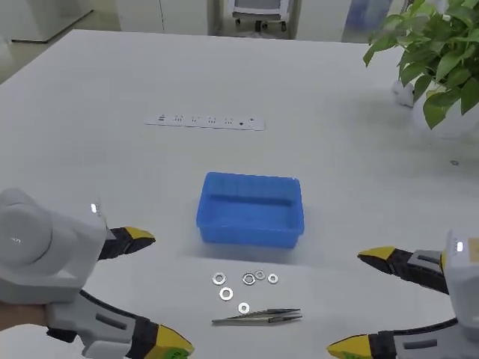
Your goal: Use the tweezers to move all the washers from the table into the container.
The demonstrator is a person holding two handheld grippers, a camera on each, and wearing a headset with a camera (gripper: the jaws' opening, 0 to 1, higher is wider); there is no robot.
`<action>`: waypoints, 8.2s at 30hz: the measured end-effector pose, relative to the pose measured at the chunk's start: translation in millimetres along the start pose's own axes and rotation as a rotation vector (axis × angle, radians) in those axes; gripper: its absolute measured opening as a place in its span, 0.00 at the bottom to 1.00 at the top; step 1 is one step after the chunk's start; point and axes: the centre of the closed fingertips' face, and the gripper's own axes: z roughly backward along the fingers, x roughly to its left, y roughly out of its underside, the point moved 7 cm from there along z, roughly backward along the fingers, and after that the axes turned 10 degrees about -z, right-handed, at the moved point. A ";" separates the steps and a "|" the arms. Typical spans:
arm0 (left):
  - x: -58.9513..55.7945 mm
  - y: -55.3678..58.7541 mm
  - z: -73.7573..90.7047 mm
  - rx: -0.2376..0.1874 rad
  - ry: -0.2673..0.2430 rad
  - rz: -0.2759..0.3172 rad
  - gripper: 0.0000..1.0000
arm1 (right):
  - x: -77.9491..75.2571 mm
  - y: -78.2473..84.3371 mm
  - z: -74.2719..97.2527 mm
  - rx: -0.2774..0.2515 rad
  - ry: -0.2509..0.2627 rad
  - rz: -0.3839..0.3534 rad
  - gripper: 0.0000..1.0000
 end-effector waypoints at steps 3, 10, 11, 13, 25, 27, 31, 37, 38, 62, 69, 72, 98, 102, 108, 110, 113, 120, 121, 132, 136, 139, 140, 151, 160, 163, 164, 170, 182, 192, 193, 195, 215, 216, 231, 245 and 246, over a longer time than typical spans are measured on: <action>0.1 2.5 -0.9 0.013 0.001 -0.001 0.98 | 1.1 0.9 -0.3 0.008 -0.002 0.001 0.79; 2.8 3.6 1.3 0.010 -0.013 0.008 0.98 | 2.2 5.3 -0.8 0.024 -0.001 0.006 0.79; 3.2 3.9 1.6 0.012 -0.013 0.009 0.97 | 2.0 5.6 -0.8 0.025 -0.001 0.005 0.79; 4.0 3.8 2.1 0.010 -0.017 0.008 0.97 | 1.7 5.8 -0.6 0.025 0.001 0.004 0.79; -1.5 7.8 -9.2 0.016 -0.001 0.007 0.97 | -2.4 2.4 -4.3 0.019 0.002 0.012 0.78; -3.8 9.5 -12.8 0.024 0.010 0.004 0.96 | -2.1 2.8 -6.7 0.021 -0.002 0.014 0.77; -9.4 13.2 -22.1 0.037 0.029 0.003 0.95 | 2.8 3.2 -16.6 0.034 -0.029 0.036 0.73; -13.6 17.2 -37.4 0.036 0.022 -0.026 0.83 | 10.4 3.9 -39.2 0.060 -0.077 0.095 0.63; -14.7 17.6 -39.9 0.039 0.026 -0.030 0.83 | 10.7 3.6 -41.0 0.063 -0.080 0.098 0.61; -24.2 23.8 -90.6 0.145 0.151 -0.038 0.49 | 21.3 4.8 -115.1 0.346 -0.279 0.408 0.23; -24.1 22.3 -92.8 0.147 0.155 -0.047 0.46 | 21.9 5.3 -115.7 0.347 -0.278 0.403 0.11; -24.6 22.3 -93.2 0.149 0.154 -0.056 0.46 | 20.4 4.0 -115.8 0.344 -0.266 0.388 0.09; -27.5 14.1 -86.5 0.091 0.093 -0.130 0.14 | 45.2 -15.9 -99.7 0.167 -0.312 0.391 0.07; -26.0 8.4 -79.3 0.059 0.077 -0.124 0.13 | 45.2 -16.0 -97.1 0.148 -0.302 0.384 0.07; -31.2 0.1 -71.7 0.052 0.089 -0.164 0.11 | 47.2 -17.8 -90.5 0.119 -0.306 0.398 0.07; -33.1 -2.9 -69.2 0.043 0.094 -0.177 0.11 | 47.1 -17.8 -88.5 0.110 -0.309 0.403 0.07; -40.8 -12.6 -62.8 0.004 0.156 -0.213 0.08 | 49.4 -17.7 -83.8 0.099 -0.329 0.428 0.07; -43.6 -24.2 -51.5 -0.013 0.198 -0.241 0.08 | 54.1 -19.4 -75.2 0.050 -0.359 0.427 0.07; -43.2 -25.6 -50.7 -0.019 0.196 -0.242 0.08 | 54.6 -19.6 -74.7 0.044 -0.360 0.423 0.07; -42.0 -43.4 -46.0 -0.065 0.172 -0.270 0.07 | 53.8 -23.6 -76.7 -0.023 -0.341 0.384 0.07; -40.4 -46.0 -48.3 -0.073 0.163 -0.269 0.07 | 51.4 -24.4 -77.2 -0.037 -0.336 0.367 0.07; -39.2 -46.1 -50.7 -0.074 0.150 -0.269 0.09 | 50.2 -26.4 -77.0 -0.060 -0.327 0.345 0.07; -39.5 -46.3 -51.4 -0.075 0.150 -0.264 0.12 | 49.8 -26.5 -76.7 -0.062 -0.327 0.338 0.07; -44.1 -52.7 -56.5 -0.126 0.179 -0.258 0.10 | 56.2 -23.3 -79.0 -0.081 -0.363 0.311 0.07; -46.8 -58.3 -58.0 -0.192 0.163 -0.232 0.09 | 56.1 -25.6 -80.2 -0.095 -0.369 0.306 0.07; -47.9 -59.1 -59.0 -0.209 0.143 -0.221 0.09 | 55.5 -23.1 -81.0 -0.075 -0.367 0.321 0.07; -49.5 -60.2 -58.4 -0.221 0.149 -0.209 0.09 | 55.0 -22.5 -80.9 -0.074 -0.369 0.319 0.07; -51.5 -57.5 -56.5 -0.220 0.141 -0.200 0.11 | 56.5 -20.5 -80.7 -0.072 -0.381 0.310 0.07; -52.8 -55.7 -50.4 -0.233 0.140 -0.198 0.09 | 57.2 -18.5 -79.7 -0.075 -0.403 0.289 0.07; -51.1 -58.4 -49.7 -0.246 0.151 -0.228 0.07 | 56.0 -17.3 -81.1 -0.054 -0.398 0.299 0.07; -51.2 -58.2 -50.0 -0.246 0.148 -0.236 0.07 | 56.1 -16.9 -81.4 -0.052 -0.397 0.296 0.07; -52.2 -58.2 -49.3 -0.250 0.149 -0.237 0.07 | 56.5 -16.8 -81.3 -0.054 -0.393 0.294 0.08; -26.9 -48.3 -44.0 -0.270 0.079 -0.205 0.07 | 47.3 -36.9 -97.2 0.025 -0.252 0.457 0.11; -25.7 -48.0 -45.1 -0.275 0.082 -0.200 0.07 | 46.3 -37.0 -97.6 0.026 -0.249 0.454 0.11; -22.0 -40.3 -51.7 -0.250 0.093 -0.197 0.07 | 42.0 -30.6 -107.6 0.053 -0.261 0.413 0.11; -18.4 -37.6 -55.2 -0.239 0.089 -0.188 0.07 | 39.2 -29.2 -112.6 0.060 -0.264 0.392 0.11; -18.1 -37.4 -55.1 -0.240 0.088 -0.184 0.07 | 39.0 -29.3 -112.8 0.060 -0.264 0.387 0.12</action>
